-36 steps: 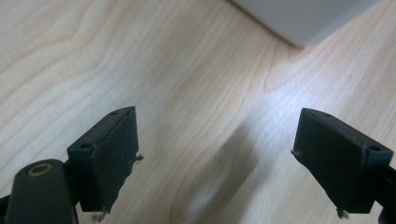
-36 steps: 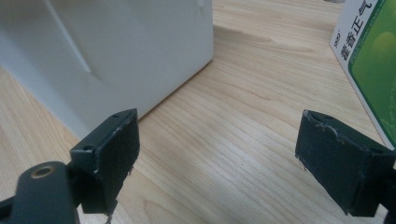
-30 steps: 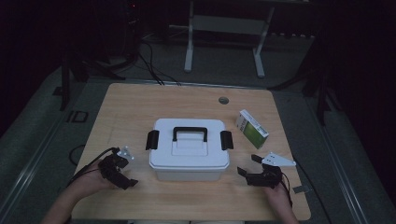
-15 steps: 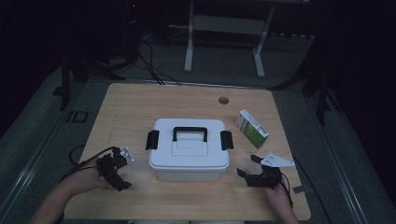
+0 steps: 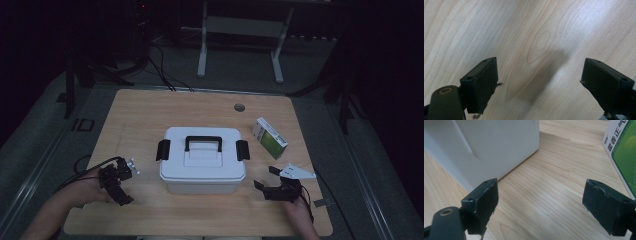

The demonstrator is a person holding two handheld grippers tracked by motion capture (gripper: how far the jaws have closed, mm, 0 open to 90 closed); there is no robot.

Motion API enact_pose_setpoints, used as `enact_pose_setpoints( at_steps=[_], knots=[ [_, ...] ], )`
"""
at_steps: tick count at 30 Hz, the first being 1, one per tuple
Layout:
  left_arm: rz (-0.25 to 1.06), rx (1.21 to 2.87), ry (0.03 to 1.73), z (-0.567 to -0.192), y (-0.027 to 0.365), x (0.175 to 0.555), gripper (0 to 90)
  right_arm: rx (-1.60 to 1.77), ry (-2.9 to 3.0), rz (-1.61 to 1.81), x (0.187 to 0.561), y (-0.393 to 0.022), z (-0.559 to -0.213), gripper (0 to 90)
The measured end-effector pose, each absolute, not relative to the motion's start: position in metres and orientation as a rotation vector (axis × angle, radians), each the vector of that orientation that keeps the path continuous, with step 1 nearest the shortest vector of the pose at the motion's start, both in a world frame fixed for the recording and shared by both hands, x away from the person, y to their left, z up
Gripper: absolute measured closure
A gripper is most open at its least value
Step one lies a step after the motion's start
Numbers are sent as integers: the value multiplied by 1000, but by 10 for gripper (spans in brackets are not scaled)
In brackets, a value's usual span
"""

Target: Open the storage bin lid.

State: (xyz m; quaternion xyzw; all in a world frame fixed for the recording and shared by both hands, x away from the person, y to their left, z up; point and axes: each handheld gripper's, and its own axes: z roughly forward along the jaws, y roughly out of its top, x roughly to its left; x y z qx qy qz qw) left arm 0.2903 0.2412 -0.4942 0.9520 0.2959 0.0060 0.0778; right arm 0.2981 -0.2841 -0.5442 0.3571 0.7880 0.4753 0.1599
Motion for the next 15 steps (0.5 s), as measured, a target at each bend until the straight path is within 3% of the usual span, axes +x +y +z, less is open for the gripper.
enact_pose_setpoints(
  at_steps=[15],
  knots=[
    [37,2850,828,-460,240,290,142,1014,2252,1362,297,-284,-545,132]
  ],
)
